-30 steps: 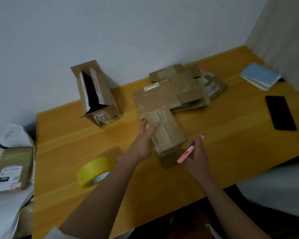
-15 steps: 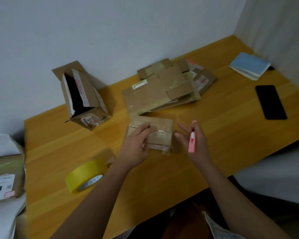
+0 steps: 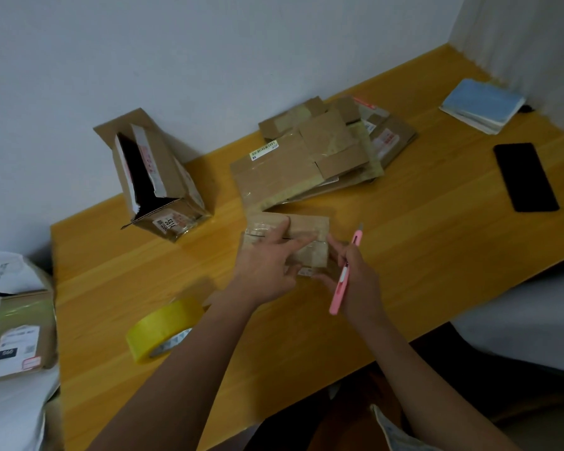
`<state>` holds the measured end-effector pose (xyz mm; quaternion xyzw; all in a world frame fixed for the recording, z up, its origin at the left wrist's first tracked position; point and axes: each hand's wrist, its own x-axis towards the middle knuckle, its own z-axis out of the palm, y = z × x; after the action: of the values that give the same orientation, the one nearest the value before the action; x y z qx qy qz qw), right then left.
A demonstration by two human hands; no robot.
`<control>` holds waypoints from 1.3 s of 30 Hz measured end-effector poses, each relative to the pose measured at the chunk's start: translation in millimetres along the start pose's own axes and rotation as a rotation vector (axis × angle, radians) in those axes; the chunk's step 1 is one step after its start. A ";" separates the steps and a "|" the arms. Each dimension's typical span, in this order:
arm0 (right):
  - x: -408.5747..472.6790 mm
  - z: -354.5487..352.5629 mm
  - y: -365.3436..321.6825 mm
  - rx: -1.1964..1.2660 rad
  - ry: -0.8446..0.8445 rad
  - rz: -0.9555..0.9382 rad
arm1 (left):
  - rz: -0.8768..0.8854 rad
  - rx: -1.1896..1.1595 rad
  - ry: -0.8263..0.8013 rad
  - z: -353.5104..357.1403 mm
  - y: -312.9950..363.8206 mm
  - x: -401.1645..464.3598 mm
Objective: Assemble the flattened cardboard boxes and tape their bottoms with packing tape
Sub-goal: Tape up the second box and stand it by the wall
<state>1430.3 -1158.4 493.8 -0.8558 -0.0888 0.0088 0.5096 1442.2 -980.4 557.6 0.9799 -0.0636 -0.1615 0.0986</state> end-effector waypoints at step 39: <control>17.4 -31.0 9.8 -0.183 -0.143 -0.179 | -0.050 0.194 0.040 15.4 24.0 0.8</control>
<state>1452.1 -1187.1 501.5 -0.8845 -0.2016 0.0162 0.4205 1435.6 -1006.5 548.2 0.9891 -0.0527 -0.1374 0.0004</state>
